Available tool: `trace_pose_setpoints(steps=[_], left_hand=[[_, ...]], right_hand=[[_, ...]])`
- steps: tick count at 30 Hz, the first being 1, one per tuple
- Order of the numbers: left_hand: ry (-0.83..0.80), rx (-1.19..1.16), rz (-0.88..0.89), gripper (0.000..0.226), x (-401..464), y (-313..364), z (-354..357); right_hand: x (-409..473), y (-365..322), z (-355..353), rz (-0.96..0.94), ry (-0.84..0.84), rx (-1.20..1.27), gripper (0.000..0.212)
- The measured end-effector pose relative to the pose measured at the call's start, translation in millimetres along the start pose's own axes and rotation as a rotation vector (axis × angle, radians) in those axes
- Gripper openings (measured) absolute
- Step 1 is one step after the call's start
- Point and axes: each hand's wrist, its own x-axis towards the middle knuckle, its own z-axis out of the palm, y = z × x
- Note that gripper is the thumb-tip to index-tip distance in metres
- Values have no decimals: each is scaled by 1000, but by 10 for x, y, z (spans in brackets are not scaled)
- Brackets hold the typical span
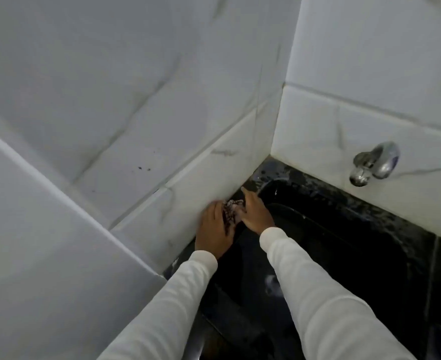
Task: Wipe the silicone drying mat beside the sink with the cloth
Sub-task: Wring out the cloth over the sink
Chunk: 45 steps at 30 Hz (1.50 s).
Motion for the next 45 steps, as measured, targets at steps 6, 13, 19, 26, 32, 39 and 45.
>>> trace_pose_setpoints(steps=[6, 13, 19, 26, 32, 39, 45], left_hand=[[-89, 21, -166, 63, 39, -22, 234], [-188, 142, -129, 62, 191, -35, 218], [-271, 342, -11, 39, 237, -64, 185], [-258, 63, -16, 42, 402, 316, 48], [-253, -545, -89, 35, 595, 1020, -96], [-604, -1244, -289, 28, 400, 2043, -176], [-1013, -1511, -285, 37, -134, 2777, -70]], right_hand=[[18, 69, 333, 144, -161, 89, 62], [127, 102, 308, 294, -54, 370, 18], [-28, 166, 69, 415, -10, 577, 21], [-237, 259, -397, 426, 126, 796, 17], [-528, 393, -1177, 369, 380, 897, 14], [-1361, 775, -1967, 513, 521, 899, 30], [-2508, 801, -2263, 495, 231, 1104, 38]])
